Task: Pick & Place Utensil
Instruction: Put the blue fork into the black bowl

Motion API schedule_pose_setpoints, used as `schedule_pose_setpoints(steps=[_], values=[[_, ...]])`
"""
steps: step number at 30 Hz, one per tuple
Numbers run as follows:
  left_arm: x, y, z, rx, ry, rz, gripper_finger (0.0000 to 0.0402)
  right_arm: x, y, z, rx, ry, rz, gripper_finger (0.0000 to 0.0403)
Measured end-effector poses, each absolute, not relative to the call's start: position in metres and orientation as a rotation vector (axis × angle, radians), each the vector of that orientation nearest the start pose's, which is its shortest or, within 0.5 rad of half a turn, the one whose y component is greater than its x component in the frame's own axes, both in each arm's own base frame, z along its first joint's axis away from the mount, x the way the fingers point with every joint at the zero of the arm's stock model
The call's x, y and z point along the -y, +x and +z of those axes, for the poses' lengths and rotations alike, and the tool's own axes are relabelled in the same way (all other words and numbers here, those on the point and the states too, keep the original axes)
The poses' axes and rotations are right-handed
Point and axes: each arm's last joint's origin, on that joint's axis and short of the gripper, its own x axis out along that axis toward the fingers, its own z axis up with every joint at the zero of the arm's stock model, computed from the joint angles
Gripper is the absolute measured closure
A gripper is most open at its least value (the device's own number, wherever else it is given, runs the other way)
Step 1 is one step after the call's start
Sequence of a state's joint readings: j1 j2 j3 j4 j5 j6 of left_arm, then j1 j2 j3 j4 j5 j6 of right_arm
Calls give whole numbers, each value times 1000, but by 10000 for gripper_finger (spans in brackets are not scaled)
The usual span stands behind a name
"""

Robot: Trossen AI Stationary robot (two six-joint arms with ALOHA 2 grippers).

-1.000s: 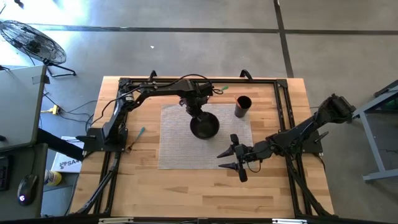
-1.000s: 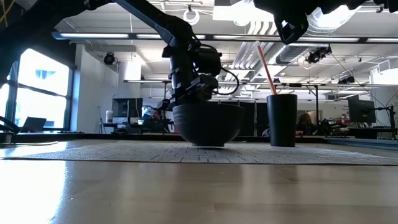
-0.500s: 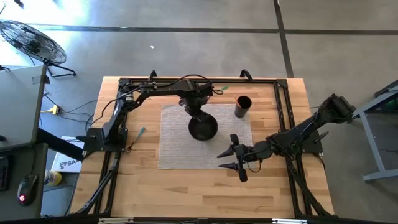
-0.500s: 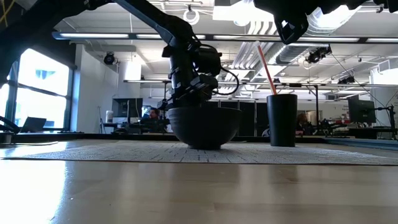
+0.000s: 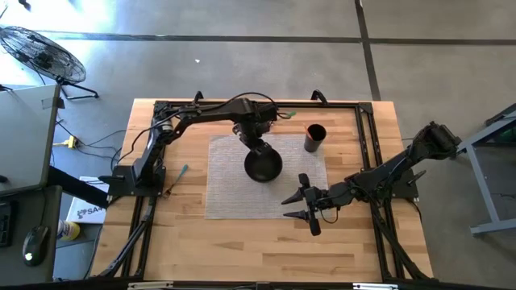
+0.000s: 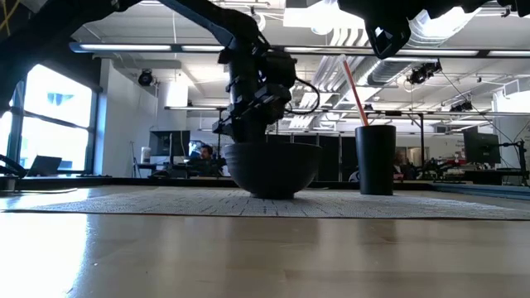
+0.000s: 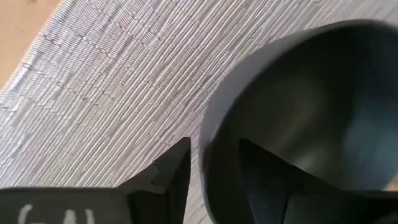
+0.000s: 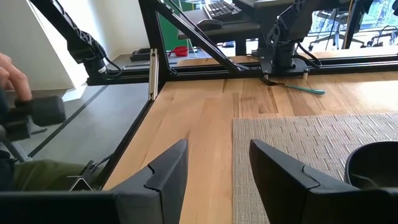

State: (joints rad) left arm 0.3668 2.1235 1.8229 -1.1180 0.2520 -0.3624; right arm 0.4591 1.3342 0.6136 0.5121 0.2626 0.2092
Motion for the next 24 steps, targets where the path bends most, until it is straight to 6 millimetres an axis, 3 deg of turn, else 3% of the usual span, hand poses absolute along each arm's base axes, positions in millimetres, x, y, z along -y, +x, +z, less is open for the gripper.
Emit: schedule_pose_setpoints(steps=[10, 17, 24], values=[[-147, 402, 280, -1271, -700, 318, 270, -115, 250, 224, -217, 133, 174, 238], [-139, 382, 333, -1343, -528, 357, 270, -115, 249, 218, -280, 170, 163, 238], [-134, 357, 378, -1227, -404, 443, 270, -115, 249, 218, -286, 188, 160, 238]])
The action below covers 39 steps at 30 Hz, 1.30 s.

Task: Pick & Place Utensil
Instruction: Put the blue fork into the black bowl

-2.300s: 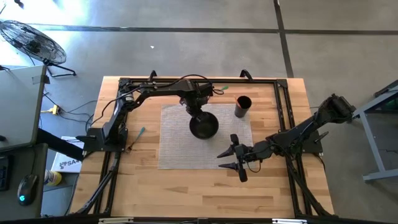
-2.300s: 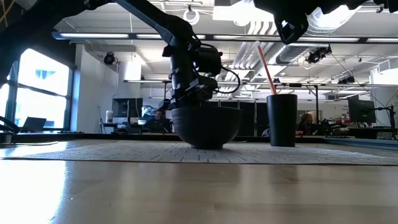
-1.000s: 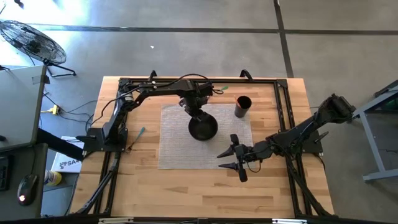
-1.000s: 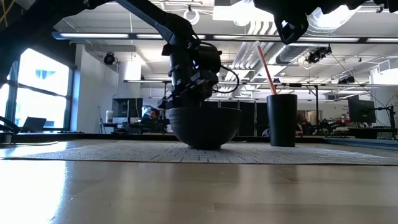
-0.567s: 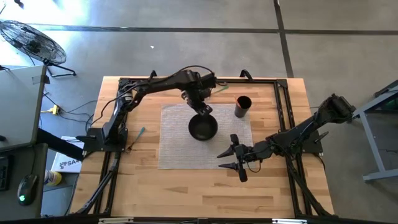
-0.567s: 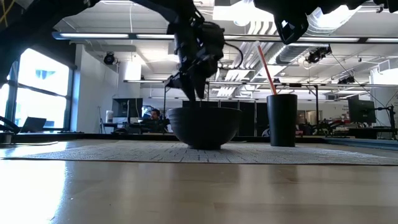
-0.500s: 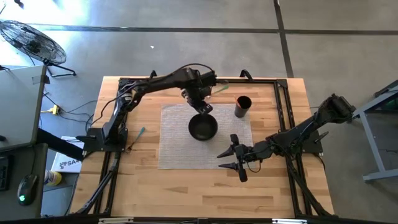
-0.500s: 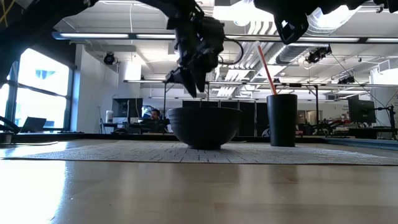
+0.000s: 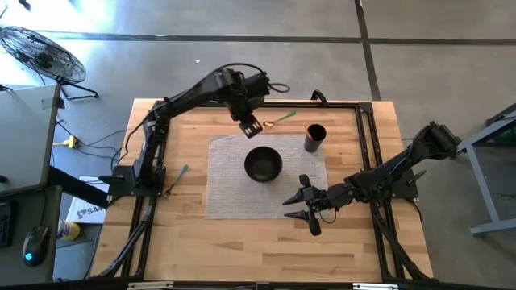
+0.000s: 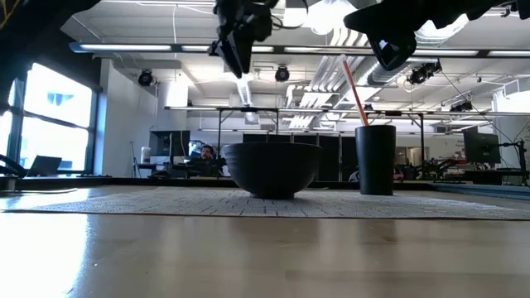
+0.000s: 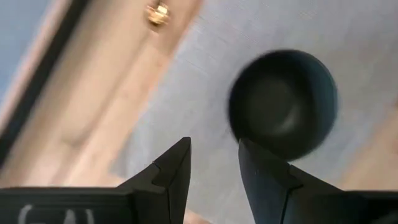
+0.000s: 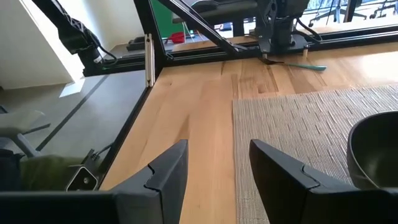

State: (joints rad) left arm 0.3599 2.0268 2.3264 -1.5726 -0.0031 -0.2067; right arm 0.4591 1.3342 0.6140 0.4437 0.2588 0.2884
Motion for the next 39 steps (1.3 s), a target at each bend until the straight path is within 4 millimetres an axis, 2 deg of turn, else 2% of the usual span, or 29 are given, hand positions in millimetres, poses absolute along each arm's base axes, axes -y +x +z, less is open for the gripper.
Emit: schedule_pose_setpoints(steps=[5, 8, 12, 16, 20, 22, 26, 31, 39], values=[[-129, 335, 405, -1145, -362, 532, 270, -115, 249, 217, -295, 185, 160, 238], [-126, 326, 415, -1114, -366, 538, 270, -115, 249, 217, -295, 186, 163, 238], [-124, 321, 421, -1096, -364, 539, 270, -115, 249, 217, -295, 185, 162, 238], [-125, 322, 416, -1115, -353, 550, 270, -115, 249, 217, -295, 185, 162, 238], [-126, 323, 397, -1196, -351, 568, 270, -115, 249, 217, -295, 185, 162, 238], [-124, 317, 390, -1233, -349, 589, 270, -114, 249, 217, -295, 183, 161, 238], [-122, 290, 377, -1294, -411, 683, 270, -112, 250, 217, -288, 146, 160, 238], [-110, 249, 348, -1307, -511, 817, 270, -109, 252, 220, -251, 151, 150, 237], [-88, 197, 271, -1309, -623, 916, 270, -109, 254, 231, -149, 224, 161, 237]])
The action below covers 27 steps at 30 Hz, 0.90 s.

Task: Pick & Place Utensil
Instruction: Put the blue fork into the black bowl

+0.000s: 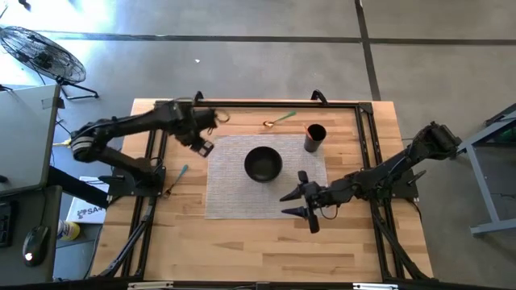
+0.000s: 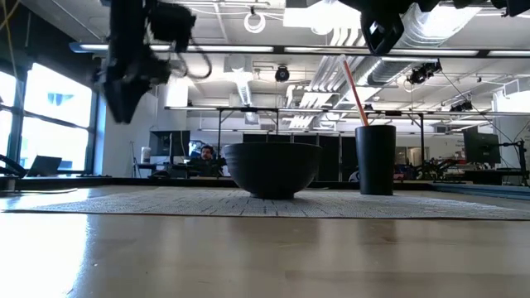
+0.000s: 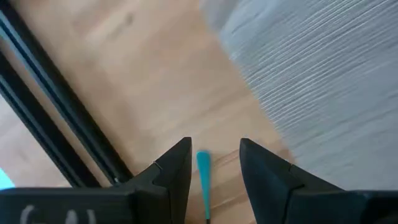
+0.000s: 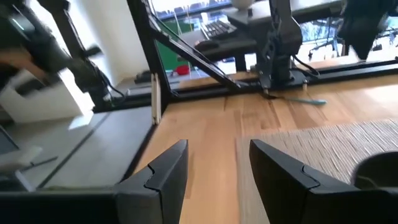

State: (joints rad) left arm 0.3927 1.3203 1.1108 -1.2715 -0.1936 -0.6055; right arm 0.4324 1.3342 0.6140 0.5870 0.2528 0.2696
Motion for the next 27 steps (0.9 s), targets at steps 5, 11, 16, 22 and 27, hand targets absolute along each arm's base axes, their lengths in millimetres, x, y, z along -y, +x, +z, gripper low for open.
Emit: schedule_pose_setpoints(steps=[5, 11, 16, 22, 27], values=[[-75, 174, 222, -1472, -724, 918, 270, -110, 255, 233, -126, 196, 184, 237], [-64, 156, 185, -1599, -849, 902, 270, -103, 258, 233, -119, 144, 159, 237], [-59, 145, 162, -1637, -871, 892, 270, -99, 259, 232, -126, 144, 143, 237], [-55, 141, 143, -1602, -947, 831, 270, -98, 259, 230, -148, 139, 141, 237], [-52, 136, 137, -1625, -970, 831, 270, -98, 259, 229, -157, 140, 139, 237]])
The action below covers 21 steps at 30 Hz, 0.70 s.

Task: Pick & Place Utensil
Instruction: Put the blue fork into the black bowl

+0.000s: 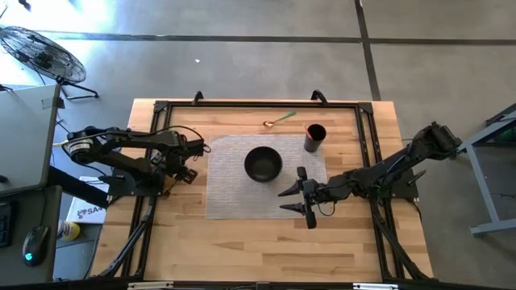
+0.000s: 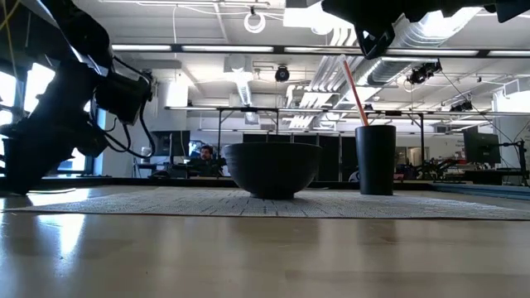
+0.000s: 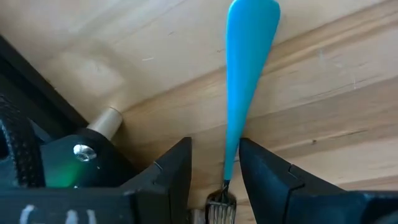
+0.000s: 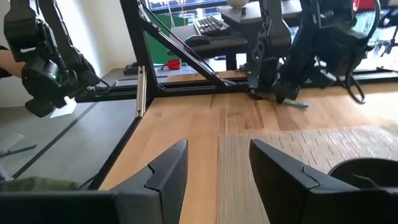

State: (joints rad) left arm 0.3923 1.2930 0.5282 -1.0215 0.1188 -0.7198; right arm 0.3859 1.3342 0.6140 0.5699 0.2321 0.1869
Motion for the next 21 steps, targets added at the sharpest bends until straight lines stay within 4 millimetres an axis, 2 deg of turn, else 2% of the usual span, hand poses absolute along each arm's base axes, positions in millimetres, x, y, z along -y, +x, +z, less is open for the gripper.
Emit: schedule_pose_setpoints(steps=[10, 21], values=[[-35, 143, 134, -1604, -915, 835, 279, -98, 259, 228, -171, 212, 133, 237], [-31, 147, 134, -1585, -978, 794, 388, -98, 259, 228, -171, 212, 133, 237]])
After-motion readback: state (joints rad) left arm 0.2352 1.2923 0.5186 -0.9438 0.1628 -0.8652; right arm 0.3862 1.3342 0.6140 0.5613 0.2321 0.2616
